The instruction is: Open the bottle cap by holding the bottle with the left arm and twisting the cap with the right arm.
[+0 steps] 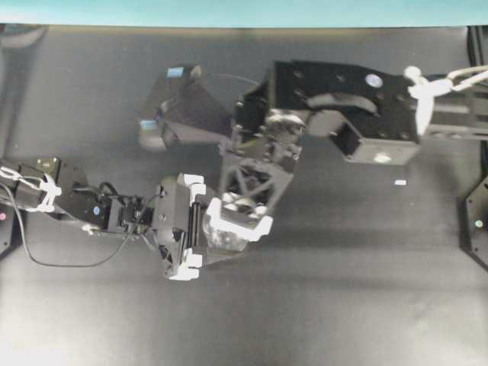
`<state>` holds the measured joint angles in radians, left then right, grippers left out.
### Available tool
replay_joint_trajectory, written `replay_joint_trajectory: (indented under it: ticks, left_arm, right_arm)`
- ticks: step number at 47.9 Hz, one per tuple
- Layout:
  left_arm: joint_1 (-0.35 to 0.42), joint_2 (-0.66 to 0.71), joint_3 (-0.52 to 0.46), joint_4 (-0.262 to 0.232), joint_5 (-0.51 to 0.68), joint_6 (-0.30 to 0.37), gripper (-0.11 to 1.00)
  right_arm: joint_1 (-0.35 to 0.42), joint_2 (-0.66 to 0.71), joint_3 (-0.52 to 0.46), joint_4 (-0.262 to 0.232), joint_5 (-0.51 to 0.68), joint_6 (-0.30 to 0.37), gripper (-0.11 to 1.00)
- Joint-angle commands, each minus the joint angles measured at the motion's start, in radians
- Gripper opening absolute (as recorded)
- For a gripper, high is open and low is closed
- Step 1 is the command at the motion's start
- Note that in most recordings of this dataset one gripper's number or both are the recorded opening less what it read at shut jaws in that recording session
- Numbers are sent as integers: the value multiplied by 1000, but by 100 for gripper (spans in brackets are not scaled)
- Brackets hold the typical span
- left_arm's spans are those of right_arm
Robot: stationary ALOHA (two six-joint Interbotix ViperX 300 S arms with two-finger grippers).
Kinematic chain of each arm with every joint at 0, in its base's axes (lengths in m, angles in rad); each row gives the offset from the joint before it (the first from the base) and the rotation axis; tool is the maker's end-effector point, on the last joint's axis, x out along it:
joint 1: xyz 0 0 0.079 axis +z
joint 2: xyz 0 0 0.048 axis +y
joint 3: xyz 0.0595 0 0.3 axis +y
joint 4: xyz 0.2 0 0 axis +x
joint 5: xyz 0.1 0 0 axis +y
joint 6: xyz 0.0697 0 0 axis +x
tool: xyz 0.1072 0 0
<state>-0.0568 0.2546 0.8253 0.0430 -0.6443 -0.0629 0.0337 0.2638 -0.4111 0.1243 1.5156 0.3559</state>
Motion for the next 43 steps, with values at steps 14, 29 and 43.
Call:
replay_joint_trajectory:
  ticks: [14, 29, 43]
  left_arm:
    - [-6, -2, -3, 3, 3, -2, 80]
    - [-6, -2, -3, 3, 3, -2, 80]
    - [-6, 0, -5, 3, 3, -2, 80]
  right_arm:
    - [23, 83, -114, 6, -12, 101, 82]
    - [25, 101, -81, -5, -26, 101, 82]
    - [26, 97, -52, -5, -74, 107, 73]
